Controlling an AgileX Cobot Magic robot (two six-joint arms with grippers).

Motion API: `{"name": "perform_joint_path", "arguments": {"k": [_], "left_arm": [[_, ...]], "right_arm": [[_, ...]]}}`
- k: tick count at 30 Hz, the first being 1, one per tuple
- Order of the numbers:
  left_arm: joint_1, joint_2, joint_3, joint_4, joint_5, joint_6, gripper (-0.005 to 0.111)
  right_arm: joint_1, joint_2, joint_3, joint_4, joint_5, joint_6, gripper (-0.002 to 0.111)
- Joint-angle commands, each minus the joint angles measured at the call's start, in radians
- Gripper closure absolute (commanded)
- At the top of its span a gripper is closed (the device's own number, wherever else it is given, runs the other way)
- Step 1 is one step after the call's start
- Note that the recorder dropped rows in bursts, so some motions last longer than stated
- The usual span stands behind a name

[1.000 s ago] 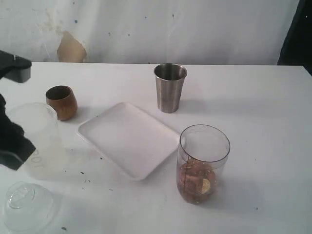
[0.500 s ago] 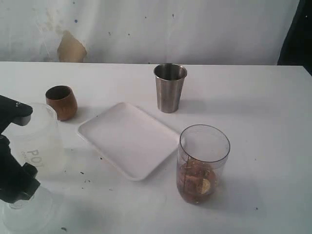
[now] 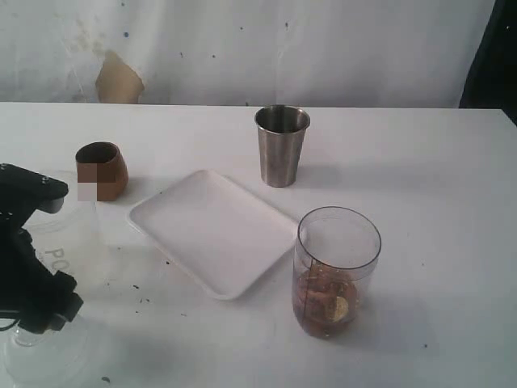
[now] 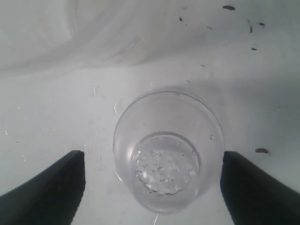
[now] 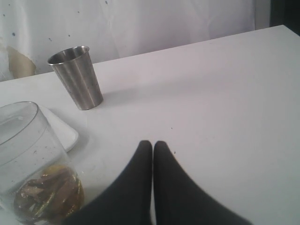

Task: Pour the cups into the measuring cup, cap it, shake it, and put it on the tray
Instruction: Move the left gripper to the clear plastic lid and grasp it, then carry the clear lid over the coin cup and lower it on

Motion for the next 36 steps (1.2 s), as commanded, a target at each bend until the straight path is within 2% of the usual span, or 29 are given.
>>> {"name": "perform_joint_path", "arguments": {"k": [1,4,7,10,16,17,21,24,31,33,36], "left_arm": [[-0.001,0.042,0.002,-0.008,-0.014,-0.022,0.031],[-0.001,0.062,0.002,-0.008,-0.025,-0.029,0.033],[-0.001,0.074,0.002,-0.008,-0.037,-0.051,0.041],[-0.001,0.083,0.002,-0.008,-0.035,-0.055,0.056],[-0.001,0.083,0.002,-0.008,-0.012,-0.054,0.104],[-0.001,0.083,0.000,-0.008,-0.010,-0.051,0.107],[-0.001,0.062,-0.007,-0.008,-0.003,-0.051,0.107],[-0.001,0.026,-0.056,-0.043,0.064,-0.001,0.107],[-0.003,-0.069,-0.231,-0.377,0.244,0.254,0.107],[-0.028,-0.076,-0.297,-0.445,0.288,0.284,0.107],[-0.104,-0.076,-0.389,-0.435,0.315,0.263,0.107]], "right_arm": [[0.004,-0.003,0.001,0.001,-0.012,-0.001,0.108],[0.004,-0.003,0.001,0.001,-0.012,-0.001,0.108],[0.004,-0.003,0.001,0.001,-0.012,-0.001,0.108],[0.004,-0.003,0.001,0.001,-0.012,-0.001,0.108],[0.004,-0.003,0.001,0.001,-0.012,-0.001,0.108],[0.004,-0.003,0.001,0.001,-0.012,-0.001,0.108],[0.004,-0.003,0.001,0.001,-0.013,-0.001,0.108],[0.004,-0.003,0.001,0.001,-0.013,-0.001,0.108],[0.004,-0.003,0.001,0.001,-0.013,-0.001,0.108],[0.004,-0.003,0.001,0.001,-0.013,-0.001,0.108],[0.004,-0.003,0.001,0.001,-0.013,-0.001,0.108]]}}
